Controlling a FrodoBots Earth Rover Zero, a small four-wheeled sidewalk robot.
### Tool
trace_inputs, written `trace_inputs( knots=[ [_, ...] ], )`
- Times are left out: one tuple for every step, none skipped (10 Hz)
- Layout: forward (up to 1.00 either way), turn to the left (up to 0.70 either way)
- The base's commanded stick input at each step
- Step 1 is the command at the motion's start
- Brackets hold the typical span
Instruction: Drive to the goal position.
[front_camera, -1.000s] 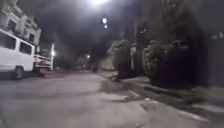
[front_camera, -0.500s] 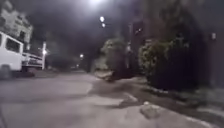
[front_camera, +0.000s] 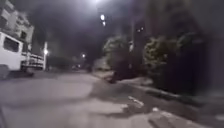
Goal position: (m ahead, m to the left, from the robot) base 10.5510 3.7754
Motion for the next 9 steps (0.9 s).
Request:
trace_inputs(
  knots=[
    [0.7, 0.0],
    [0.7, 0.0],
    [0.7, 0.0],
    [0.7, 0.0],
    [0.7, 0.0],
    [0.7, 0.0],
    [0.7, 0.0],
    [0.7, 0.0],
    [0.7, 0.0]
  ],
)
